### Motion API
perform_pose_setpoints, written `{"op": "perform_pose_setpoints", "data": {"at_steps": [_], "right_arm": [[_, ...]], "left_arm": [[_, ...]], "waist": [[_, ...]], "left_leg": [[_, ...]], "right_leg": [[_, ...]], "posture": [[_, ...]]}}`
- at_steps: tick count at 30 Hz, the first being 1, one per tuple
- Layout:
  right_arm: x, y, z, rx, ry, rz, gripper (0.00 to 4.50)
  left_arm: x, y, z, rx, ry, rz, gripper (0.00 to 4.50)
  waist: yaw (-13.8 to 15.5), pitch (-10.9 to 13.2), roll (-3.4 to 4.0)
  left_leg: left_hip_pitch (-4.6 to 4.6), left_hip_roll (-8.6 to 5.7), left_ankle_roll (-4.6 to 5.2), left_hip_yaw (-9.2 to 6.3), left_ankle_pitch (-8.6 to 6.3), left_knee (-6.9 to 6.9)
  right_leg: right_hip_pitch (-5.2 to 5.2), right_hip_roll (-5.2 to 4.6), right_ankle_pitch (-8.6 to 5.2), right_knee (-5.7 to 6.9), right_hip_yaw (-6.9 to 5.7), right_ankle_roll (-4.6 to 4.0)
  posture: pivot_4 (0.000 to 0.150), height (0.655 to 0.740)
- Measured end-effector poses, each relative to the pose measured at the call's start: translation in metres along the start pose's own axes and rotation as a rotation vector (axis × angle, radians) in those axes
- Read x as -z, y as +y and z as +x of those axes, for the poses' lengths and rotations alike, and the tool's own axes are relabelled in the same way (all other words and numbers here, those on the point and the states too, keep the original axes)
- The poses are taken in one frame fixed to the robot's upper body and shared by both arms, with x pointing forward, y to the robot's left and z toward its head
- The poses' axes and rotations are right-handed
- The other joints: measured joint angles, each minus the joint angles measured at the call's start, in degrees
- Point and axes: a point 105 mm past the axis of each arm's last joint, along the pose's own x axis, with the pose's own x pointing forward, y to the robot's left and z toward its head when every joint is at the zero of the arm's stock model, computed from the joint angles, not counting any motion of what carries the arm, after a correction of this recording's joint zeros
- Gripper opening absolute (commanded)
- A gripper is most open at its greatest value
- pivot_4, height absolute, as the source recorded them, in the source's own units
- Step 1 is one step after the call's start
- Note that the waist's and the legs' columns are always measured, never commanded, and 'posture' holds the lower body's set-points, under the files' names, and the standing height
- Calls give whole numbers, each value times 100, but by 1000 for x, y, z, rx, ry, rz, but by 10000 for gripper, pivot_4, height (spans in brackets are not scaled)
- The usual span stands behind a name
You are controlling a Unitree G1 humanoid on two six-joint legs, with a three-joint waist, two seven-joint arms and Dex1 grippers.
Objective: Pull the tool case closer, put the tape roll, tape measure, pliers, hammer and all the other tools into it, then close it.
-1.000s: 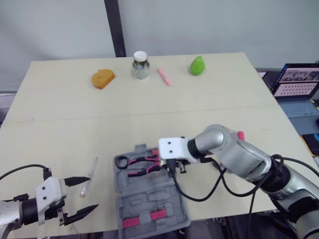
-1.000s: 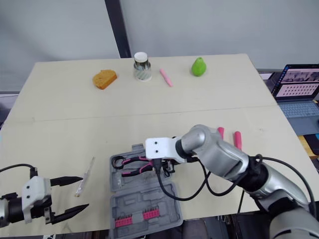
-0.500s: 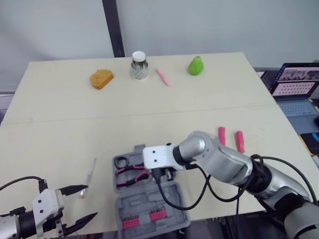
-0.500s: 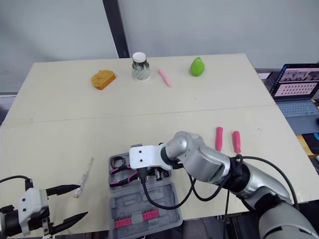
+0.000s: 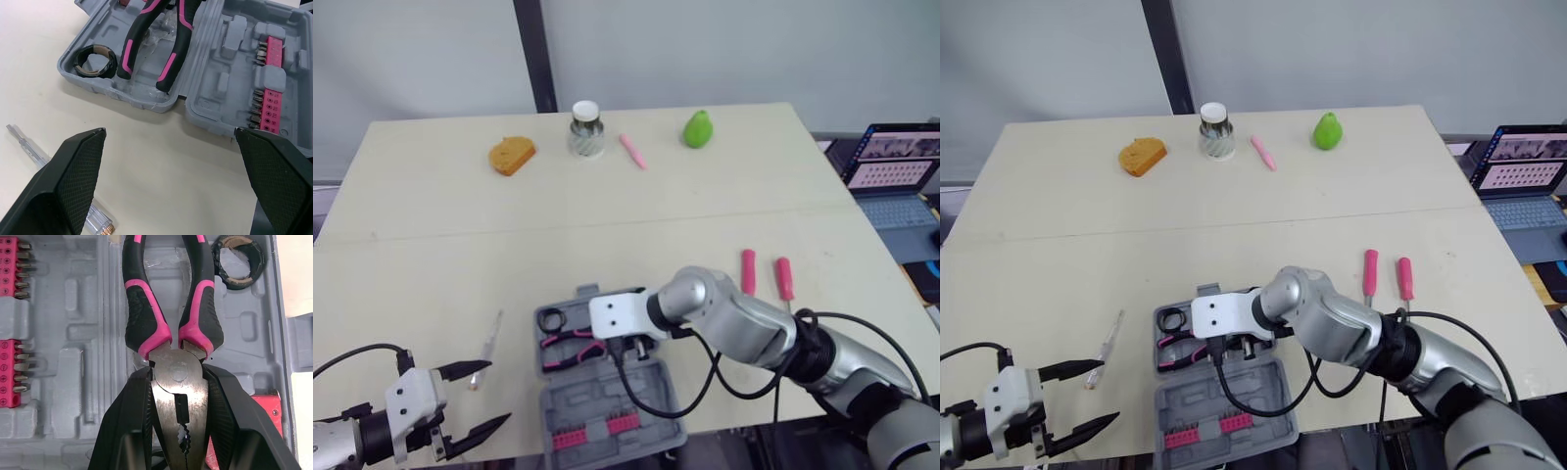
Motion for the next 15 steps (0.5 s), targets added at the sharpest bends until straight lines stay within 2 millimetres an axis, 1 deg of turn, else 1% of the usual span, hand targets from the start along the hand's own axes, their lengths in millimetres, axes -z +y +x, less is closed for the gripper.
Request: {"op": "perform_pose_setpoints", "data": {"at_steps": [5, 15], "right_arm": [[1, -2, 2, 8, 5, 5, 9833], [2, -1, 9, -7, 6, 5, 9833]], "left_arm": [[-3, 0, 1, -2, -4, 12, 45000], [-4, 2, 1, -13, -2, 11, 45000]], "waist": [[0, 0, 0], [-1, 0, 0]], "left_leg": [[0, 0, 0, 0, 0, 0], [0, 0, 0, 0, 0, 0]], "right_leg": [[0, 0, 0, 0, 0, 0], [0, 0, 0, 0, 0, 0]], "posture": [[1500, 7400], [1500, 7400]]}}
